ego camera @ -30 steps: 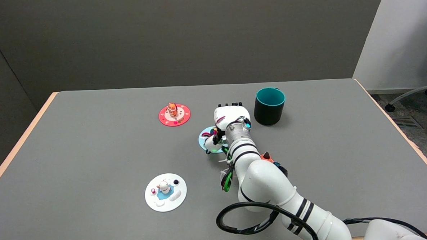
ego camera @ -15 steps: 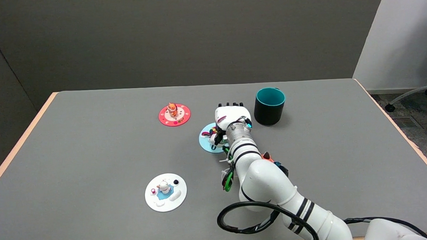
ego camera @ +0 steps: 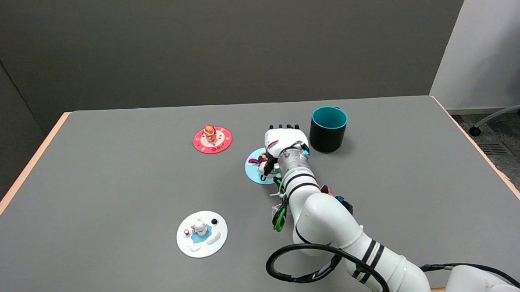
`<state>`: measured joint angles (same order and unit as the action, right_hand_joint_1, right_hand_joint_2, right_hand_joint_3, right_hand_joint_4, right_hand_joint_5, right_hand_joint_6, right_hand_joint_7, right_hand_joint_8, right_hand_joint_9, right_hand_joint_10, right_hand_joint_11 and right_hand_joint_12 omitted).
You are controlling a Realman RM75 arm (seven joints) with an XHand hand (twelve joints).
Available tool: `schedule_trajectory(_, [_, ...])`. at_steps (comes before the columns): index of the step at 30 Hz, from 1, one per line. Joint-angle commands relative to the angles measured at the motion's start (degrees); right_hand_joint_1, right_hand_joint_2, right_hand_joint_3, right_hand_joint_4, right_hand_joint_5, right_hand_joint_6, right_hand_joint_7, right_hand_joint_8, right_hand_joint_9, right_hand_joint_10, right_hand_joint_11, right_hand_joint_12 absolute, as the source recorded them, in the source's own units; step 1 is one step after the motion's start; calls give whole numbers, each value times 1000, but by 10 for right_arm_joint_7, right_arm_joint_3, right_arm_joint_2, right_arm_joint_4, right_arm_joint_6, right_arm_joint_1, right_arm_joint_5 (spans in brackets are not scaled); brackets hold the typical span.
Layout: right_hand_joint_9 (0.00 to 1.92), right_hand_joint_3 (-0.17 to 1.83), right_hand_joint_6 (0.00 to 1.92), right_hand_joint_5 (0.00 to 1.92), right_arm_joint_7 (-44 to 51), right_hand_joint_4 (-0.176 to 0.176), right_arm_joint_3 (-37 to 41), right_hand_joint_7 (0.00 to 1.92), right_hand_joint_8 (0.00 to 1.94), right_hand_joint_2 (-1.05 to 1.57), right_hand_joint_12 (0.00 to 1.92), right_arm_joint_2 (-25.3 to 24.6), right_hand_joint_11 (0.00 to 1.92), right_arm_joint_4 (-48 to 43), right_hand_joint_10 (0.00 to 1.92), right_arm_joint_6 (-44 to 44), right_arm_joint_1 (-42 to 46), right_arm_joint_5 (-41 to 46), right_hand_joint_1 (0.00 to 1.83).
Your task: Pick up the cup lid with blue sky.
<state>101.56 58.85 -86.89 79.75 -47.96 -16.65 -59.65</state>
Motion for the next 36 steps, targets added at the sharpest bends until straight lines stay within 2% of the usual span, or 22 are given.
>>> schedule_trajectory(1, [504, 161, 1169, 768, -3, -79, 7, 711, 1595, 1176, 762, 11, 421, 30, 1111, 0, -9, 12, 1168])
schedule_trajectory(4, [555, 155, 1113, 794, -2, -95, 7, 774, 1527, 1153, 830, 15, 423, 40, 1118, 1, -14, 15, 1188])
schedule_trajectory(14, [582, 158, 1054, 827, -2, -111, 4, 823, 1466, 1129, 885, 27, 414, 81, 1144, 1, -29, 15, 1206])
schedule_trajectory(15, [583, 158, 1051, 828, 38, -112, 42, 827, 1461, 1127, 889, 16, 414, 109, 1145, -21, -39, -48, 1208])
schedule_trajectory(16, [589, 159, 1048, 828, 39, -117, 43, 832, 1453, 1125, 888, 16, 420, 111, 1125, -21, -40, -49, 1211])
schedule_trajectory(17, [619, 171, 1044, 828, -1, -115, 5, 835, 1448, 1118, 871, 28, 434, 86, 1064, 2, -34, 15, 1211])
schedule_trajectory(19, [586, 181, 1027, 842, -2, -118, 5, 854, 1423, 1104, 923, 28, 423, 89, 1173, 3, -37, 15, 1216])
schedule_trajectory(23, [620, 160, 1024, 842, -2, -119, 7, 874, 1388, 1108, 926, 32, 431, 97, 1145, 3, -43, 22, 1219])
schedule_trajectory(28, [674, 162, 1003, 874, 0, -92, 13, 983, 1186, 1067, 968, 44, 455, 113, 1139, 3, -53, 56, 1231])
schedule_trajectory(36, [701, 152, 993, 889, 28, -90, 14, 1037, 1078, 1054, 1012, 59, 458, 134, 1140, 7, -71, 85, 1239])
